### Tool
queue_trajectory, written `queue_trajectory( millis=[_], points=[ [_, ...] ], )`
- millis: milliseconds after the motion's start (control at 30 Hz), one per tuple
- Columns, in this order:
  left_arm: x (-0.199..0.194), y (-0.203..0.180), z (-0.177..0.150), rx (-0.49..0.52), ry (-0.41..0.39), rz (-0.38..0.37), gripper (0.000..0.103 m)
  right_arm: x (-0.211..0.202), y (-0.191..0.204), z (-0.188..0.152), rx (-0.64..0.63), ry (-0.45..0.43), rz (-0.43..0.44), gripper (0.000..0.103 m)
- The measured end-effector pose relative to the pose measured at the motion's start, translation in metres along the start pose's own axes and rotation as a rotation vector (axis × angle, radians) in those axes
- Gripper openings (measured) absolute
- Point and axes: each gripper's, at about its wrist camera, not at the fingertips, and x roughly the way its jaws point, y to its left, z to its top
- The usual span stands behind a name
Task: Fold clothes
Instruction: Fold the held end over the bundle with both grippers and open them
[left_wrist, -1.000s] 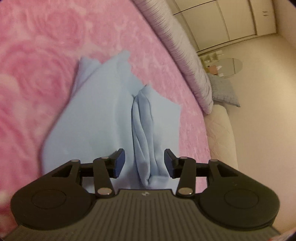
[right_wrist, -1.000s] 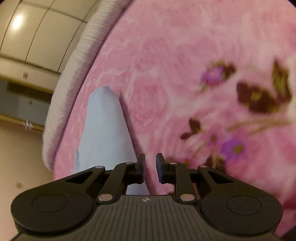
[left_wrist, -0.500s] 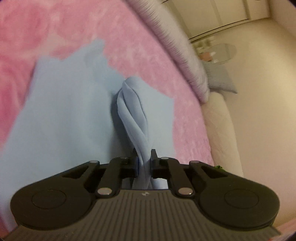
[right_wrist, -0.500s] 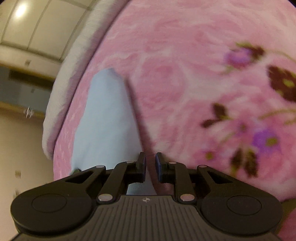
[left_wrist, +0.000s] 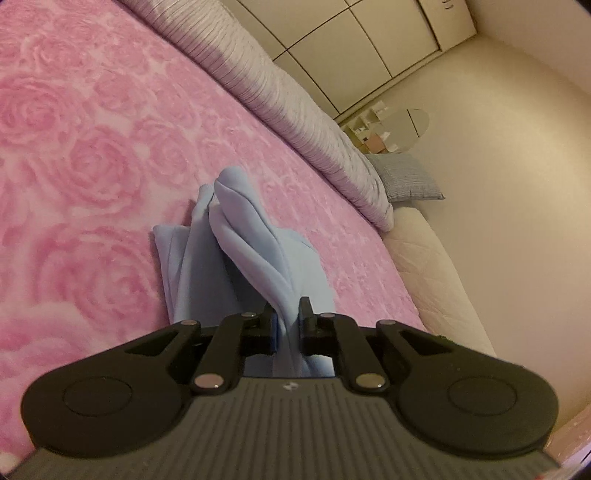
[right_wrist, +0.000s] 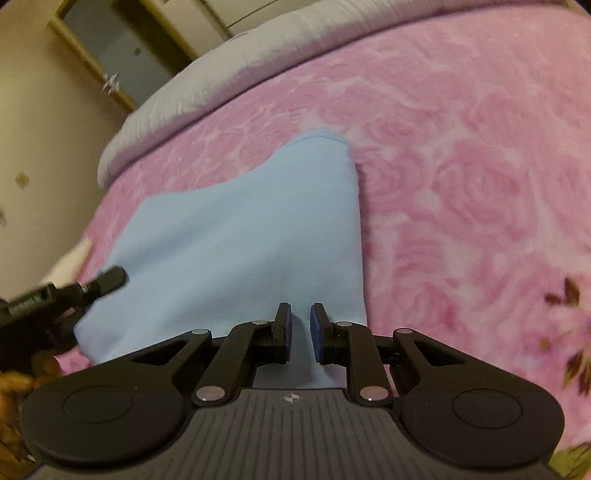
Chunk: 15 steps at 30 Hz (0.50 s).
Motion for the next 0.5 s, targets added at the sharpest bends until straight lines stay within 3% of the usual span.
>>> queue_trajectory(
  millis=[100, 200, 333, 433, 500],
  points=[
    [0.003, 0.02, -0.005, -0.006, 0.023, 0.06, 0.007, 0.006, 0.0, -0.001, -0.017, 0.007, -0.013, 0.021],
    [0.0, 0.016, -0.007, 0.027, 0.015, 0.059, 0.007, 0.009, 0.004, -0.003, -0.054, 0.008, -0.021, 0.021],
    [0.015, 0.018, -0.014, 0.063, 0.065, 0.171, 0.014, 0.014, 0.012, -0.005, -0.127, 0.01, -0.037, 0.021],
    [0.008, 0.009, -0.013, 0.062, 0.045, 0.205, 0.017, 0.014, 0.014, -0.007, -0.168, -0.008, -0.04, 0.022],
    [-0.004, 0.002, -0.013, 0.058, 0.015, 0.233, 0.02, 0.001, 0.002, -0.008, -0.072, -0.036, 0.014, 0.027]
  ],
)
